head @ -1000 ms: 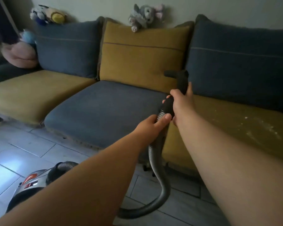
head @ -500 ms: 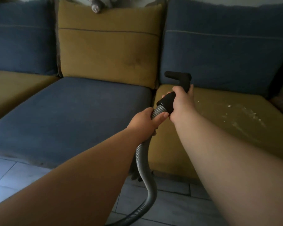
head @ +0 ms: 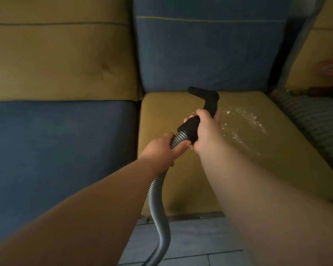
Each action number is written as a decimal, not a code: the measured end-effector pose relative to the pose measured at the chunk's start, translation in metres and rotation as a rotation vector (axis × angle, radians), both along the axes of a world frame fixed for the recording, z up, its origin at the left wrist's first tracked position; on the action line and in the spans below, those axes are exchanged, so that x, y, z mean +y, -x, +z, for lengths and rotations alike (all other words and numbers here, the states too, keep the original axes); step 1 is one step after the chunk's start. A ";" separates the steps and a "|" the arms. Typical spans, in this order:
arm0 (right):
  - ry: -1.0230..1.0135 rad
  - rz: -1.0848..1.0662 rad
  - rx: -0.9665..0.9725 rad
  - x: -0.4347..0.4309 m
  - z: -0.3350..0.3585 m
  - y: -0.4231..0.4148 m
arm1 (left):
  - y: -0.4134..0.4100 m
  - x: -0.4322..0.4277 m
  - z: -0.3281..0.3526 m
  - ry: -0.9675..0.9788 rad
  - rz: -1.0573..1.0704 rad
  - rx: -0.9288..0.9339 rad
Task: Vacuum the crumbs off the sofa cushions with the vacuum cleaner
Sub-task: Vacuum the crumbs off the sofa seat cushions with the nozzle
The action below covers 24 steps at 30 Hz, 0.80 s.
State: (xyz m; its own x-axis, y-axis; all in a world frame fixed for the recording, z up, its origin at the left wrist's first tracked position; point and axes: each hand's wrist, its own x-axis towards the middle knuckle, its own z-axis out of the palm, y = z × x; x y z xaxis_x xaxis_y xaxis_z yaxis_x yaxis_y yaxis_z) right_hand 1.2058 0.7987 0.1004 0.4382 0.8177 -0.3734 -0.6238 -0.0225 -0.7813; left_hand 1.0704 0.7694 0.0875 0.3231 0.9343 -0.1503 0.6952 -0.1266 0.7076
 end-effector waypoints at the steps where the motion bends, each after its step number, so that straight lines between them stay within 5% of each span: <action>1: -0.008 -0.011 0.000 0.001 0.002 -0.008 | -0.008 0.003 0.001 -0.006 -0.013 0.005; 13: -0.150 -0.082 0.018 -0.066 0.015 -0.066 | -0.061 -0.031 0.003 -0.247 -0.152 0.091; 24: 0.125 -0.182 -0.106 -0.200 0.017 -0.094 | -0.087 -0.143 0.025 -0.326 -0.318 0.221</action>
State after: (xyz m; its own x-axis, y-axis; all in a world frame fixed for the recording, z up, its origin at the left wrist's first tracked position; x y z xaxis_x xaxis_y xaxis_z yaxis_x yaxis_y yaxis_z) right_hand 1.2996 0.5984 0.1179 0.6161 0.6718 -0.4112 -0.5414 -0.0180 -0.8406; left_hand 1.1570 0.6264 0.1128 0.5929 0.8044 0.0357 0.7148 -0.5463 0.4366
